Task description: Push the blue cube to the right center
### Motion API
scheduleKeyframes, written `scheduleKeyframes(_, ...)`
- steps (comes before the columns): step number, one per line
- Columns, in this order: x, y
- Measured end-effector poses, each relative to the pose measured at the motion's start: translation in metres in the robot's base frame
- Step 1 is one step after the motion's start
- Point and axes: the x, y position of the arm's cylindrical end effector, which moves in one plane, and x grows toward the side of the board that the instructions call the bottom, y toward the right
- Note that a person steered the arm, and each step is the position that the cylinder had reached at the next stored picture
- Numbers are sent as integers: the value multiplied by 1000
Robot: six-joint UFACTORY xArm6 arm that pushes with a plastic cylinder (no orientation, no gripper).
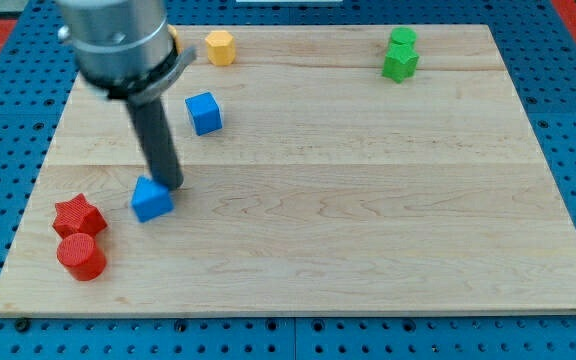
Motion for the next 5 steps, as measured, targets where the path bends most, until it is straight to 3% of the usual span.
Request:
scheduleKeyframes(1, -19, 44)
scheduleKeyframes(2, -83, 122)
scheduleKeyframes(3, -145, 117)
scheduleKeyframes(4, -150, 52)
scheduleKeyframes(5, -94, 21)
